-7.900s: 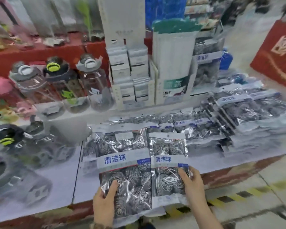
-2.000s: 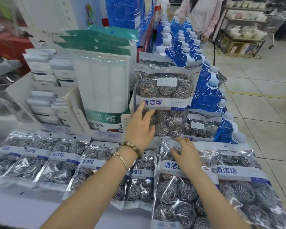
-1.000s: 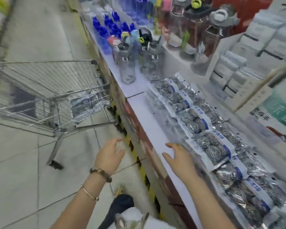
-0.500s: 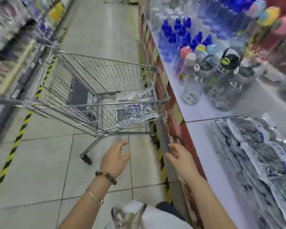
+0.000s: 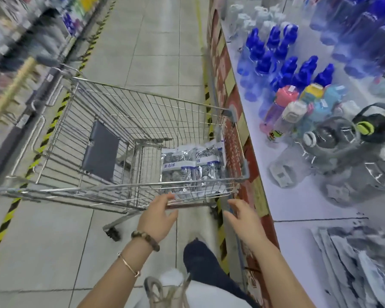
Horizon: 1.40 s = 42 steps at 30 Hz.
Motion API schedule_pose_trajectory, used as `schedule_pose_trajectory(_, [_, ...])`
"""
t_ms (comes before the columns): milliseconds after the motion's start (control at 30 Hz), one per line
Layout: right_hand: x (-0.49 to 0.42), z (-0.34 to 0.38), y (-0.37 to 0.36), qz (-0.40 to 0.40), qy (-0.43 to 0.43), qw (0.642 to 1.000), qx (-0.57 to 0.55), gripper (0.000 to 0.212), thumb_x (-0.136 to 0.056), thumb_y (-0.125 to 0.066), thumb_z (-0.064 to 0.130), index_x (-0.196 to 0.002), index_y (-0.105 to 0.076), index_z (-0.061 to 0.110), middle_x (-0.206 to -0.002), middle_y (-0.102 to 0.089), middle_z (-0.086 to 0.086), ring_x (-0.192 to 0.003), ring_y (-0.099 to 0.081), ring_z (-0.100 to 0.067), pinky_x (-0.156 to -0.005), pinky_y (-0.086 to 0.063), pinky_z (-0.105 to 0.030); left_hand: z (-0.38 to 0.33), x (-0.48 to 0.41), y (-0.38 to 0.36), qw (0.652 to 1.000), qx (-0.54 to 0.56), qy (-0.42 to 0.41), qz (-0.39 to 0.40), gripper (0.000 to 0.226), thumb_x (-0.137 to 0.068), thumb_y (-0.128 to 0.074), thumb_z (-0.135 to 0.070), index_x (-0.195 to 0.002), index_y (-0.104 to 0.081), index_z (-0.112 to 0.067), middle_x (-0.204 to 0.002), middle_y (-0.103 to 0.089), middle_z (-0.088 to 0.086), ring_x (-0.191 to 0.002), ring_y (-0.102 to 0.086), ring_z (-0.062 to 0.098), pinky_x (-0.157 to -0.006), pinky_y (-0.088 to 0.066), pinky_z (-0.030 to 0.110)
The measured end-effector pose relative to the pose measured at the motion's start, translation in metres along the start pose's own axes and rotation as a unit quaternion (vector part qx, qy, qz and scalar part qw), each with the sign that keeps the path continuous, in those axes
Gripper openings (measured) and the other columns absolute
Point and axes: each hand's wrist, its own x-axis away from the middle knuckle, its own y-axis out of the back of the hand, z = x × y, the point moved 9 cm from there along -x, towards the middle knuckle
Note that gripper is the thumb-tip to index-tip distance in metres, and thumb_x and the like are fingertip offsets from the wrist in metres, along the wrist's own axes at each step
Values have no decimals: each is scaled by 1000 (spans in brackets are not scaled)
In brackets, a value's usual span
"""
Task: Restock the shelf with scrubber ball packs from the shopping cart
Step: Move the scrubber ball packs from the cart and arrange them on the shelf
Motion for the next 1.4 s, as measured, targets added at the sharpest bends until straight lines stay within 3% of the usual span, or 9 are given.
schedule_pose_trajectory(333, [-164, 19, 24, 42, -28, 998, 26, 39, -91, -57, 26, -128, -54, 16, -131, -55, 0, -114, -53, -15, -98, -42, -31, -18, -140, 18, 998, 17, 63, 16, 36, -87, -59, -25, -122, -52, -20, -122, -56, -5, -103, -56, 13, -87, -49, 34])
schedule_pose_trajectory(467, [-205, 7, 1, 89, -78, 992, 42, 41, -90, -58, 30, -128, -52, 18, -131, -55, -1, -113, -54, -16, -97, -44, -33, 8, -197, 8, 993, -10, 90, 74, 38, -86, -60, -27, -122, -52, -18, -111, -55, -9, -85, -52, 8, -71, -45, 23])
schedule_pose_trajectory(633, [-250, -14, -34, 145, -163, 975, 47, 43, -91, -57, 28, -131, -49, 13, -129, -56, -3, -102, -57, -15, -91, -47, -31, 57, -261, -24, 976, -10, 165, 143, 44, -86, -61, -29, -127, -47, -19, -123, -55, -2, -58, -40, -4, -49, -38, 10])
schedule_pose_trajectory(767, [-282, -42, -73, 191, -243, 951, 13, 50, -93, -54, 27, -138, -39, 9, -133, -50, -7, -97, -55, -14, -80, -44, -24, 102, -286, -69, 944, 41, 263, 194, 55, -82, -64, -34, -130, -44, -15, -115, -58, 3, -64, -51, 6, -59, -47, 19])
schedule_pose_trajectory(933, [-303, -97, -121, 213, -392, 894, -31, 63, -89, -60, 24, -141, -31, 3, -129, -48, -16, -113, -52, -26, -100, -40, -38, 154, -298, -113, 906, 61, 358, 219, 64, -77, -70, -23, -131, -40, -8, -113, -54, 10, -81, -54, 14, -67, -42, 20])
schedule_pose_trajectory(1033, [-314, -128, -140, 177, -446, 877, -2, 70, -85, -65, 31, -138, -33, -2, -125, -52, -18, -110, -55, -28, -96, -44, -38, 184, -308, -132, 891, 58, 399, 208, 79, -74, -73, -25, -138, -31, -6, -126, -49, 16, -86, -54, 18, -69, -41, 23])
schedule_pose_trajectory(1133, [-318, -149, -152, 130, -465, 876, 12, 76, -79, -70, 39, -137, -36, 3, -130, -53, -18, -106, -57, -30, -86, -48, -35, 216, -310, -157, 872, 78, 443, 194, 77, -73, -75, -28, -134, -34, -5, -117, -51, 11, -83, -52, 20, -78, -43, 32])
schedule_pose_trajectory(1267, [-317, -176, -160, 66, -468, 881, 3, 82, -66, -71, 56, -130, -45, 12, -122, -60, -13, -109, -57, -34, -95, -45, -43, 241, -305, -182, 846, 160, 487, 148, 62, -70, -78, -26, -120, -48, -8, -112, -61, 7, -99, -59, 25, -89, -49, 39])
schedule_pose_trajectory(1400, [-318, -182, -161, 85, -499, 862, 6, 84, -67, -69, 64, -128, -47, 9, -122, -61, -14, -111, -56, -34, -96, -43, -43, 263, -301, -198, 839, 171, 501, 129, 83, -47, -83, -48, -116, -51, -14, -106, -66, 6, -91, -63, 24, -82, -54, 43])
